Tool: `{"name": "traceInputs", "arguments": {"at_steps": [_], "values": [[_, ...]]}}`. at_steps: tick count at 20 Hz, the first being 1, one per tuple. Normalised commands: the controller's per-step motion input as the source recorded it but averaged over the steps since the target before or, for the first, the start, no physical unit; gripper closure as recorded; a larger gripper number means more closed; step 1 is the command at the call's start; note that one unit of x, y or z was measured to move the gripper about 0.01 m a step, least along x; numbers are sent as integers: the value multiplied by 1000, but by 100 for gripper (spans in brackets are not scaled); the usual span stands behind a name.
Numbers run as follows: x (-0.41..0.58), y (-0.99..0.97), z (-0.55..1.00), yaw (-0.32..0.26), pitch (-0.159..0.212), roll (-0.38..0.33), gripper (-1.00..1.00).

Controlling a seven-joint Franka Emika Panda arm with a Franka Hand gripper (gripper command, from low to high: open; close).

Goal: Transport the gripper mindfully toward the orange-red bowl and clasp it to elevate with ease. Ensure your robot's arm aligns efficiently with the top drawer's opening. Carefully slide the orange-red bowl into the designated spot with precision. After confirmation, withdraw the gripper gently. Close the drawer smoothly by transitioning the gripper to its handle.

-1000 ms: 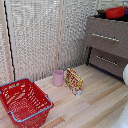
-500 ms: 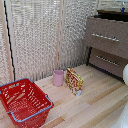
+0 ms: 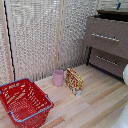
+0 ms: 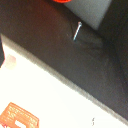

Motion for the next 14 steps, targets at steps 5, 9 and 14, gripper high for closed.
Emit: {"name": "traceInputs", "arguments": {"at_steps": [5,9,14], "values": [[127,158,69,215,4,-135,-100],[125,80,0,226,2,-180,-100],[81,123,15,195,19,-216,-100]]}}
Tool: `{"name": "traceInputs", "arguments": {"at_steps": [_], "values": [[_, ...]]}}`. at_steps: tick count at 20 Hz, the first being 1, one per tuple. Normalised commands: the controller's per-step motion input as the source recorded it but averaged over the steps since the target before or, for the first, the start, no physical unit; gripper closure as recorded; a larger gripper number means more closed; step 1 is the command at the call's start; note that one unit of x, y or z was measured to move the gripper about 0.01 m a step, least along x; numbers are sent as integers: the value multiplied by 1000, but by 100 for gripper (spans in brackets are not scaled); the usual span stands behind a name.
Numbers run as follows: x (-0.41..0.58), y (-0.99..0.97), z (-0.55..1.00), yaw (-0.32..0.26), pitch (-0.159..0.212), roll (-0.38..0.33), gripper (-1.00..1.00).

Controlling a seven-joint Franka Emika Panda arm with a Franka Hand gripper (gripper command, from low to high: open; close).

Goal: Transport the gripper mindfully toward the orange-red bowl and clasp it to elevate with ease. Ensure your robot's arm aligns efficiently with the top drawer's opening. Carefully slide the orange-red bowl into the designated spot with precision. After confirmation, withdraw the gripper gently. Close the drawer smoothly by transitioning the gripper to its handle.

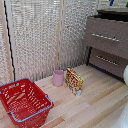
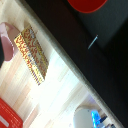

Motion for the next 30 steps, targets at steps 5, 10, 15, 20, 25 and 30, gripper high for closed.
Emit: {"name": "traceInputs", "arguments": {"at_steps": [5,10,15,20,25,30], "values": [[-12,65,73,155,42,-316,-100],[-86,118,75,106,69,-366,-100],[-121,108,-1,104,116,-375,-100],[-52,150,-86,142,160,-328,-100],[-109,165,-44,144,218,-300,-100],[-48,353,-178,97,239,-274,-100]]}}
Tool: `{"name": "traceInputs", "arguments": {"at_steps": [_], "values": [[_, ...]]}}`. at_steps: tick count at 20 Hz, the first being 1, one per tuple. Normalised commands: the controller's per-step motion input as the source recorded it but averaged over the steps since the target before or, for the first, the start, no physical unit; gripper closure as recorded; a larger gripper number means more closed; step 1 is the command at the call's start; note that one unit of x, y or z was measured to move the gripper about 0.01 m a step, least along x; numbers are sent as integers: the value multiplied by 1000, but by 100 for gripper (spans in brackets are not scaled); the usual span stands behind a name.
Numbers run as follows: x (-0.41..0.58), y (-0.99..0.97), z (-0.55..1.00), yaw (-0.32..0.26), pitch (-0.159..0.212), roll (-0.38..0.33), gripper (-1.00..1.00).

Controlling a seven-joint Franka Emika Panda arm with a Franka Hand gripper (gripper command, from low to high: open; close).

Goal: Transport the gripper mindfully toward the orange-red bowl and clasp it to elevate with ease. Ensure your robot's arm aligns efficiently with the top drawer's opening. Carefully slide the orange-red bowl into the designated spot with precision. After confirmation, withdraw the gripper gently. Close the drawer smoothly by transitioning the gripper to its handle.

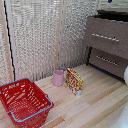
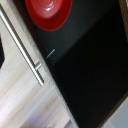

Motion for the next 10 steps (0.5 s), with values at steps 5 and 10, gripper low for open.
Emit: {"name": "traceInputs", "arguments": {"at_steps": [5,10], "values": [[-1,486,-338,53,212,-291,-100],[0,514,-439,47,168,-312,-100]]}}
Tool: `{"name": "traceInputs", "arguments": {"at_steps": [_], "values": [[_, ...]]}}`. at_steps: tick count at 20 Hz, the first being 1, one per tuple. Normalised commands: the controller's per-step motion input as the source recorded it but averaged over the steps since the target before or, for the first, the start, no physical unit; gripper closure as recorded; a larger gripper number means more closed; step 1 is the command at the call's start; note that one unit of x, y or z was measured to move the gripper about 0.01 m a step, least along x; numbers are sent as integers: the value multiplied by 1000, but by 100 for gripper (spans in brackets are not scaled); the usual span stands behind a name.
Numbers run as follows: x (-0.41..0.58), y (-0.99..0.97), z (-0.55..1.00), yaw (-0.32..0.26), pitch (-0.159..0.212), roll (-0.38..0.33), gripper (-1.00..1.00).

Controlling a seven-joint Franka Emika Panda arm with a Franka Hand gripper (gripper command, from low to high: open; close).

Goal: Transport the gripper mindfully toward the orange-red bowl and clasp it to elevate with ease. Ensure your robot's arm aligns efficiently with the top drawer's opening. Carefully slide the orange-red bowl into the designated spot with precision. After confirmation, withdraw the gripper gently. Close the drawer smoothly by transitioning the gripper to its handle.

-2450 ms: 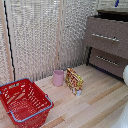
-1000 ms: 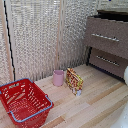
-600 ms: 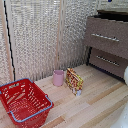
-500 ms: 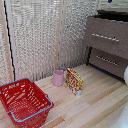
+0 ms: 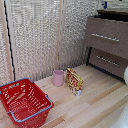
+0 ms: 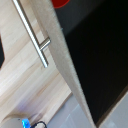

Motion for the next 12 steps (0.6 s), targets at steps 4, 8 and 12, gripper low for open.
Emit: {"name": "traceInputs", "arguments": {"at_steps": [4,8,12], "values": [[0,471,-399,42,126,-353,-100],[23,306,-272,58,85,-375,-100],[134,243,-274,68,29,-375,-100]]}}
